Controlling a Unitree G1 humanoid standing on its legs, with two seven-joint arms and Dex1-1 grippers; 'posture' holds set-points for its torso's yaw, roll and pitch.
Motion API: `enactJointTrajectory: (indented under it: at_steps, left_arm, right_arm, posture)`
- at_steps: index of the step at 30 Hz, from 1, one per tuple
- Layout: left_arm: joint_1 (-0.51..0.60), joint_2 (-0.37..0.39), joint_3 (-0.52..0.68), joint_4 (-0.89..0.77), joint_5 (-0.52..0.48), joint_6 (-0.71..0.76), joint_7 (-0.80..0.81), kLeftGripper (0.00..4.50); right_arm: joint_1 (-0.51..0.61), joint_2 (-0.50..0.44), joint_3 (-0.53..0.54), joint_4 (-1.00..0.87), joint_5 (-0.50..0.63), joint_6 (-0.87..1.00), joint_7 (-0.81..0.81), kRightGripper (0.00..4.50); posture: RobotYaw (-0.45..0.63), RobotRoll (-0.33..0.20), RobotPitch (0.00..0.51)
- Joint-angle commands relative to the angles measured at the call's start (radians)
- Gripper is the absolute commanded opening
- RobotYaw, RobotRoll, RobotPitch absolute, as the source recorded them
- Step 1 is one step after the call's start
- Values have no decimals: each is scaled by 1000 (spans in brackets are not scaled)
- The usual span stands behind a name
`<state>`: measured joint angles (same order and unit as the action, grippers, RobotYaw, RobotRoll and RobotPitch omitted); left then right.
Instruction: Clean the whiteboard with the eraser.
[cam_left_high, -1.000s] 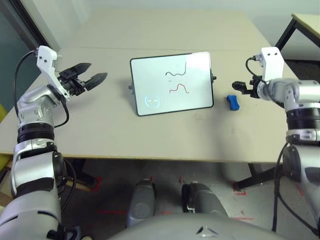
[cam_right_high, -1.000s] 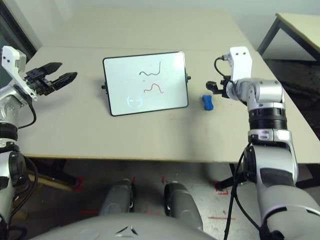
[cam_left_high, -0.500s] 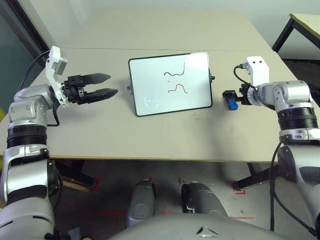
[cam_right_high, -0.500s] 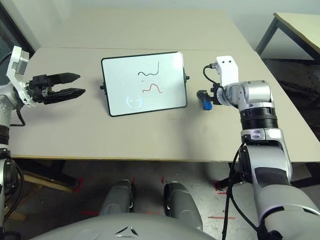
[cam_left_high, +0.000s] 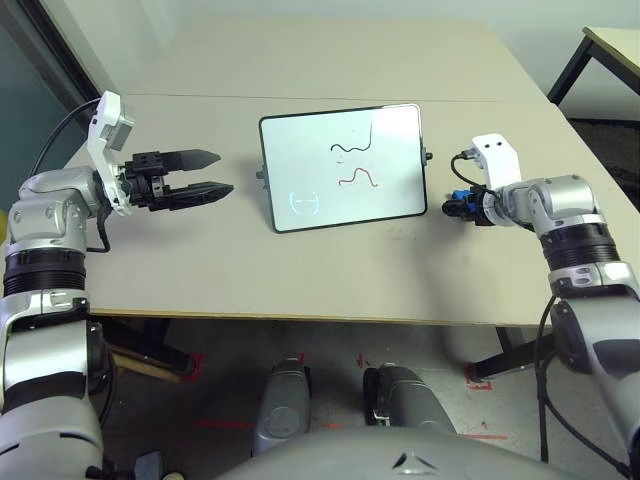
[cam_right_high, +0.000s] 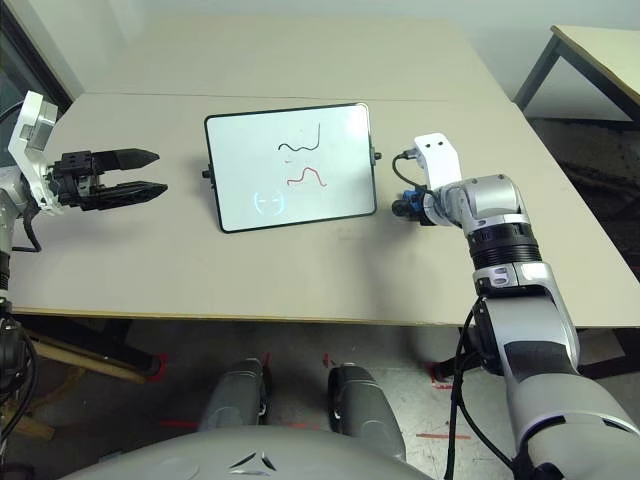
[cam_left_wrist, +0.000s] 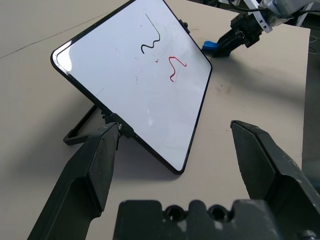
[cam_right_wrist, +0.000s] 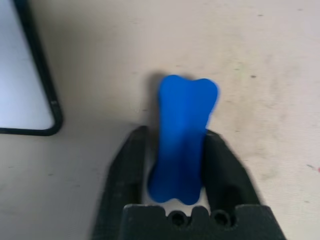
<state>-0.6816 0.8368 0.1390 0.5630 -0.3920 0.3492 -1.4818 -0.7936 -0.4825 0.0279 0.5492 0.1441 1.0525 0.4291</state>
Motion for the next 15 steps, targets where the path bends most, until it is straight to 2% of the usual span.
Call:
enactJointTrajectory:
  at_steps: [1,2,6,9,10,15]
  left_arm:
    - [4,12,-4,-18,0,-5,-10,4500]
    - [2,12,-5,-17,1,-6,-9,4500]
    - [-5,12,-7,-10,5,-14,-9,4500]
    - [-12,9,-11,-3,7,-21,-9,4500]
    - [-15,8,-12,0,8,-23,-9,4500]
    - [-26,-2,-19,15,12,-35,-8,4500]
  right_arm:
    - [16,-9,8,-7,-11,-26,15,516]
    - [19,-18,19,-25,-16,-41,29,345]
    - [63,-63,60,-141,-20,-165,121,345]
    - [157,-108,93,-292,-12,-434,270,345]
    - [177,-122,112,-330,-21,-472,300,345]
    - [170,-113,173,-432,-80,-450,288,345]
  posture:
    - [322,0,43]
    - [322,0,43]
    - [316,0,39]
    - [312,0,36]
    - [307,0,36]
    - [297,0,33]
